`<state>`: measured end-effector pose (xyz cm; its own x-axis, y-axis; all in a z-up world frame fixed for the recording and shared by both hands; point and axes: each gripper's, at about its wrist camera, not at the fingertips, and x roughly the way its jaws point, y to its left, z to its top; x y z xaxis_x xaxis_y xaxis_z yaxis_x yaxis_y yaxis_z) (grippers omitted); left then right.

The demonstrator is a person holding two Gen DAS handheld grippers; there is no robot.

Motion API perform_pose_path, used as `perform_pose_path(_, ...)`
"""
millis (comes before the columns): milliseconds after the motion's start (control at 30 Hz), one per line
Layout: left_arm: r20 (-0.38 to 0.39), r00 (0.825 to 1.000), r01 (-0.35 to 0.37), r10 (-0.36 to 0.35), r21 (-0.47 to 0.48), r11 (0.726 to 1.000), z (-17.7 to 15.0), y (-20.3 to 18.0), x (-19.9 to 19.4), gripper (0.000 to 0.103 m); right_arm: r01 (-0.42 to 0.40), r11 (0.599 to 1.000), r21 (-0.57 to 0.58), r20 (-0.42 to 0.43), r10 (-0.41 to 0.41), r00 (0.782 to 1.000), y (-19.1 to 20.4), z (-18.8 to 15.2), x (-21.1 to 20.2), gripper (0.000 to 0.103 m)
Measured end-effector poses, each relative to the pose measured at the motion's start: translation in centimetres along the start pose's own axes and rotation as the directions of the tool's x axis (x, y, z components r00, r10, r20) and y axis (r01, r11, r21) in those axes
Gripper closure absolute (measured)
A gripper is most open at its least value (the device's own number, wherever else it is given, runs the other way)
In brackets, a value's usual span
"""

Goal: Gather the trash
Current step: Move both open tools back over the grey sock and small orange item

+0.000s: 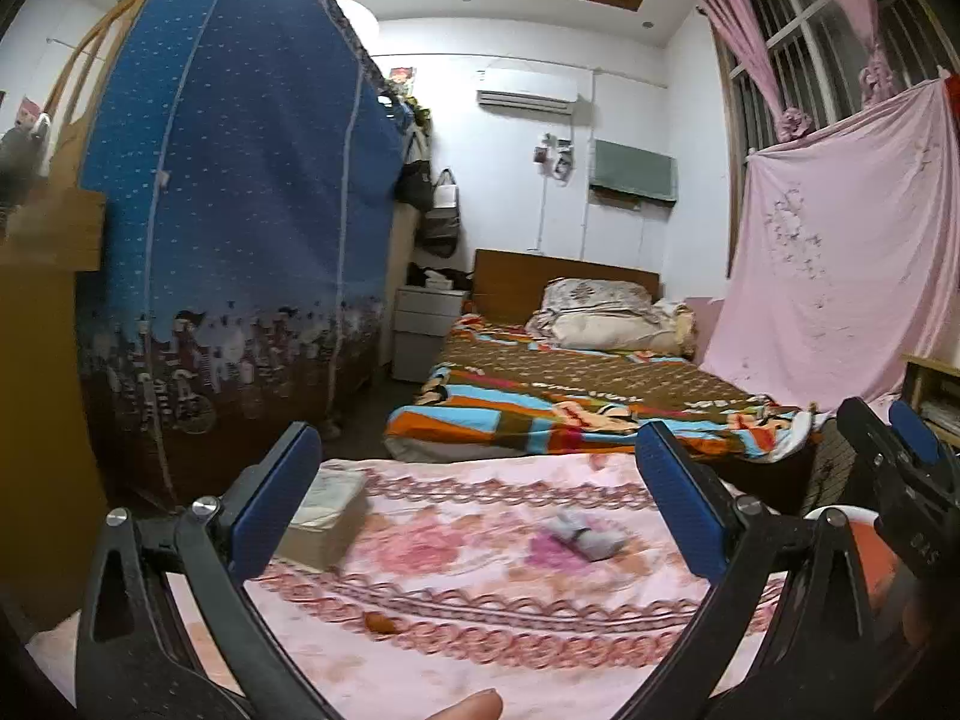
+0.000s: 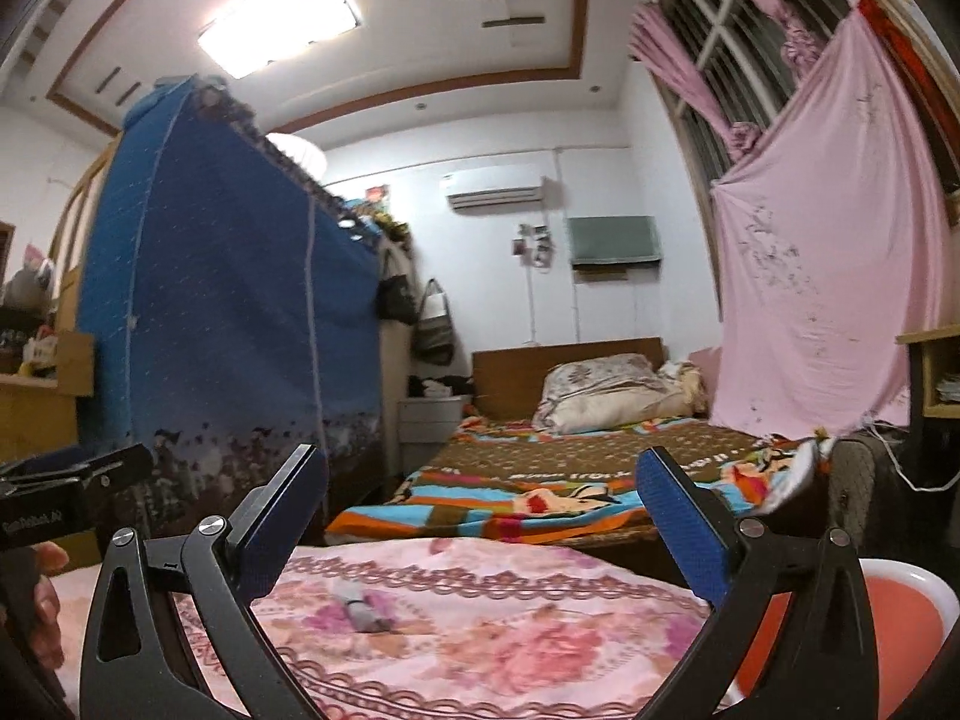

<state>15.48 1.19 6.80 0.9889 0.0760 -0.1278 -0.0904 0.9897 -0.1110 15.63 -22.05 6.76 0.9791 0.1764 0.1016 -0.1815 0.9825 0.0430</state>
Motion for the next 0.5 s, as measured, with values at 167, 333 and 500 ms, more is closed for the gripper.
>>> perform_pose_path(167,-0.084,0.996,-0.033,0.031,-0.023,0.999,-1.1,2.1,0.8,0.012,-0.069,0.997,-0.031,-0.074,0.067,0.995,1.8,-0.7,2.2,0.000)
perform_pose_path(333,-0.157,0.986,-0.063,0.059,-0.026,0.998,-2.5,3.0,1.9,0.012,-0.104,0.993,-0.061,-0.117,0.097,0.988,3.0,-1.3,2.9,0.000)
perform_pose_path(500,-0.192,0.980,-0.063,0.056,-0.031,0.997,-2.9,3.3,2.3,0.012,-0.123,0.991,-0.060,-0.165,0.111,0.980,3.6,-1.7,4.2,0.000)
